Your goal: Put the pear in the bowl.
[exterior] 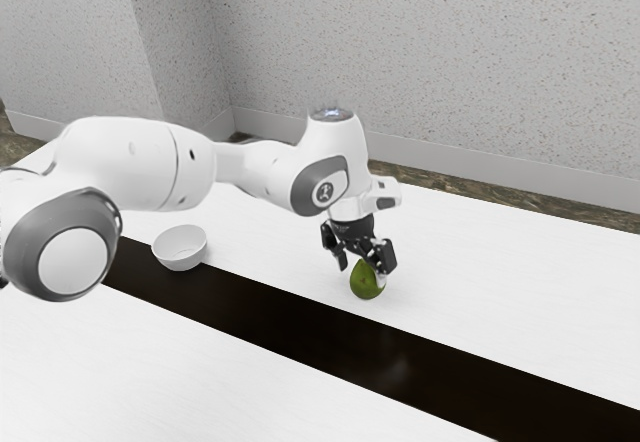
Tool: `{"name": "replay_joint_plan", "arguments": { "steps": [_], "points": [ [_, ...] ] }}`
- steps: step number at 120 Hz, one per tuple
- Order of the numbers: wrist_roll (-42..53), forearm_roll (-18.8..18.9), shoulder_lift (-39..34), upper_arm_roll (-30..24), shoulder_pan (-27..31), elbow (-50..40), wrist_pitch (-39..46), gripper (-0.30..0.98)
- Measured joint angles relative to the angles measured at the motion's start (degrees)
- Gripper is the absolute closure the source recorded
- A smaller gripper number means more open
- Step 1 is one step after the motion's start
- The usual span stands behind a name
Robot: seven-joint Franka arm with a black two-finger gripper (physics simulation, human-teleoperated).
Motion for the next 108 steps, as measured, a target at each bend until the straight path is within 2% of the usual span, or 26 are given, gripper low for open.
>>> {"name": "replay_joint_plan", "arguments": {
  "steps": [85, 108],
  "points": [
    [-0.1, -0.2, 2.4, 0.0, -0.1, -0.1, 4.0, 0.00],
    [0.0, -0.1, 2.4, 0.0, -0.1, -0.1, 4.3, 0.14]
  ]
}}
